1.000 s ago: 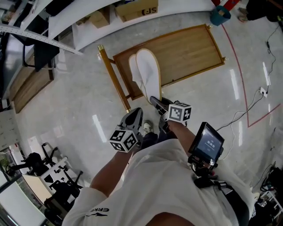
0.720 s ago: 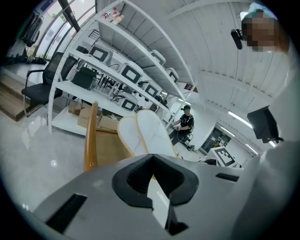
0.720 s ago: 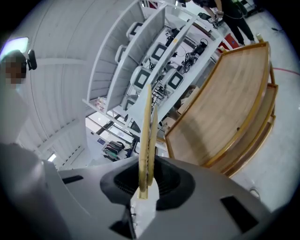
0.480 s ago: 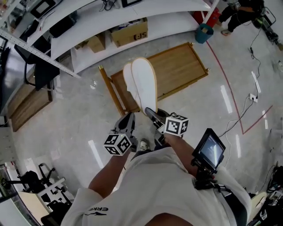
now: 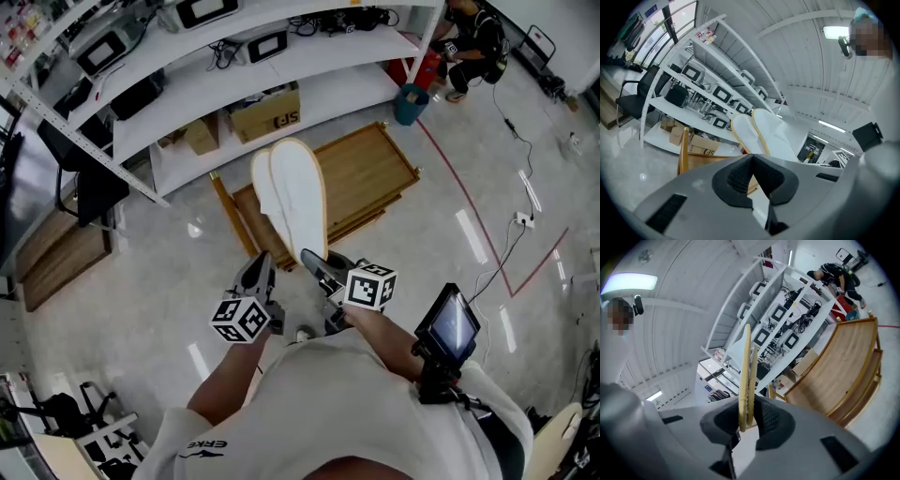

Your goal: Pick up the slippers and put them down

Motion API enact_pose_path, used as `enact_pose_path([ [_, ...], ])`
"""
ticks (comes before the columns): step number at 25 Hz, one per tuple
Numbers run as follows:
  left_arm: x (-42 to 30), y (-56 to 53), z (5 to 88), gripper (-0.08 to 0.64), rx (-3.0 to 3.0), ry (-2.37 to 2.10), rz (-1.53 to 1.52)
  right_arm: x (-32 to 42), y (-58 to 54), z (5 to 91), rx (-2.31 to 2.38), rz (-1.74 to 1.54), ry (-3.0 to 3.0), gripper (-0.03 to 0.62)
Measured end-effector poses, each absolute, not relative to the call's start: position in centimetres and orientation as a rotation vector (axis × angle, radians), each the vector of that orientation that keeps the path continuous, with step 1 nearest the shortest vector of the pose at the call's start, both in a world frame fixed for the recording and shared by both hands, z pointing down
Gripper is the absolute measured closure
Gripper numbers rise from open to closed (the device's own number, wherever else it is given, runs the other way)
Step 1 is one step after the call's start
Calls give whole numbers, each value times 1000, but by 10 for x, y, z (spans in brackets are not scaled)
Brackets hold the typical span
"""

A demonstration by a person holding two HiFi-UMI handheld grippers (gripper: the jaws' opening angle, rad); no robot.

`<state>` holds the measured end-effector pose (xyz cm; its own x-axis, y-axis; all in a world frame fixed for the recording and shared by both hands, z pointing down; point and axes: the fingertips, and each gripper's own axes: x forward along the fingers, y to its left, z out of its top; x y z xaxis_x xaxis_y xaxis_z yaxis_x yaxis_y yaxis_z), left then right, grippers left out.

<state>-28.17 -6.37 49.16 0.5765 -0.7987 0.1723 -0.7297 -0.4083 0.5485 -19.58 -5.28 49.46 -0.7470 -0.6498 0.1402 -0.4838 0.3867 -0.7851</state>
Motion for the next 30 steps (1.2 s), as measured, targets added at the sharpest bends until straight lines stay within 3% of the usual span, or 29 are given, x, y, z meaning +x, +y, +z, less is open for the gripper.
enact_pose_path([
  [30, -252, -51, 450, 557, 2356, -1058, -258, -174, -17, 453, -1125, -1148, 2387, 529],
])
